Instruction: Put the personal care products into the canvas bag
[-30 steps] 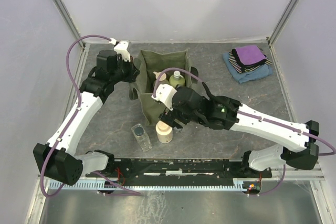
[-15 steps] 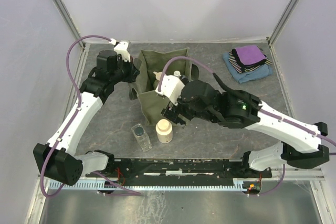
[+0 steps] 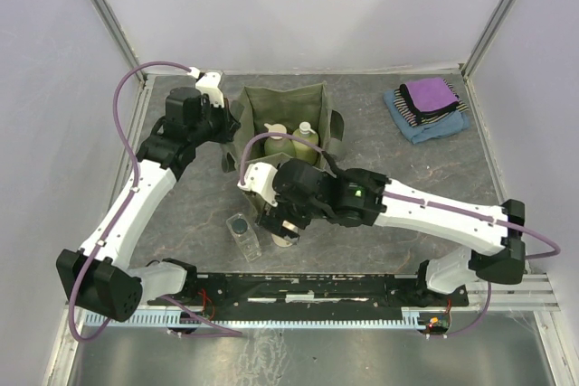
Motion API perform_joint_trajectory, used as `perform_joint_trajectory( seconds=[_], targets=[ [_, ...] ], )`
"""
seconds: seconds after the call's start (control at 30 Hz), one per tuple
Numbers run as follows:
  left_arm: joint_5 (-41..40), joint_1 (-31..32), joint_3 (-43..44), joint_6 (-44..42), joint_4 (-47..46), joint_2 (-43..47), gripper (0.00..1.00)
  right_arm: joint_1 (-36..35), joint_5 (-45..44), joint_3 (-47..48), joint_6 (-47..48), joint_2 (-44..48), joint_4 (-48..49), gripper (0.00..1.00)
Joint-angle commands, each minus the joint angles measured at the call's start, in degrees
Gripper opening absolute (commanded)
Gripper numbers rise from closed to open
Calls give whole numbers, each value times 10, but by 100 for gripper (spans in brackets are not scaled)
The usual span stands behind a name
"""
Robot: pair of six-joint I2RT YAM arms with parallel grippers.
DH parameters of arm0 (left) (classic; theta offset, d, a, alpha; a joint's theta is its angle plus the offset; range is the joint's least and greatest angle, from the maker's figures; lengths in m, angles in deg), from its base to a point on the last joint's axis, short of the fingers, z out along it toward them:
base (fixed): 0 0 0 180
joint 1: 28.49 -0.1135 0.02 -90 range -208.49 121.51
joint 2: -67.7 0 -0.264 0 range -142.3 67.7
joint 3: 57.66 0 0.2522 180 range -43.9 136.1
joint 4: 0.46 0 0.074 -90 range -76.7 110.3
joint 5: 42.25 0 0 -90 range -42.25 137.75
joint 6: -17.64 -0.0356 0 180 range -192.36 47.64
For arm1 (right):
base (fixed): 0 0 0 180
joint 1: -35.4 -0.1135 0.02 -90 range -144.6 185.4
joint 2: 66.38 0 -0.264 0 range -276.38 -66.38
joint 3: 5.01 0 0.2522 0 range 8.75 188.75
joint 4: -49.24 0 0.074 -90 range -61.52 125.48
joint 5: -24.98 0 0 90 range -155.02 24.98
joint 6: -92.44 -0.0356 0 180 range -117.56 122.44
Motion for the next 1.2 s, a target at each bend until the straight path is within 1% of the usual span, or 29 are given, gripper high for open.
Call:
perform_joint_trajectory(
  seconds=[0.0,0.17,0.47,0.53,0.57,0.63,0.67,0.9,1.17],
  targets=[
    [-2,1,-2,-30,11,22,3,24,40,-39,-19,-19,65,93],
    [-4,1,-3,-32,15,26,3,49,56,-80,-17,-22,101,93],
    [-8,1,-2,-36,17,29,3,54,97,-106,-12,-49,150,93],
    [-9,1,-1,-37,18,29,3,55,104,-108,-14,-54,157,92],
    [-9,1,-2,-37,18,29,3,54,108,-107,-14,-58,156,89],
    [-9,1,-3,-37,18,29,3,54,112,-107,-15,-65,153,81],
    [-10,1,-3,-37,19,29,3,54,114,-107,-15,-68,150,79],
    [-11,1,-8,-38,19,30,3,54,106,-113,-17,-77,130,77],
    [-10,1,-11,-37,19,31,3,54,105,-116,-17,-90,129,74]
  ],
)
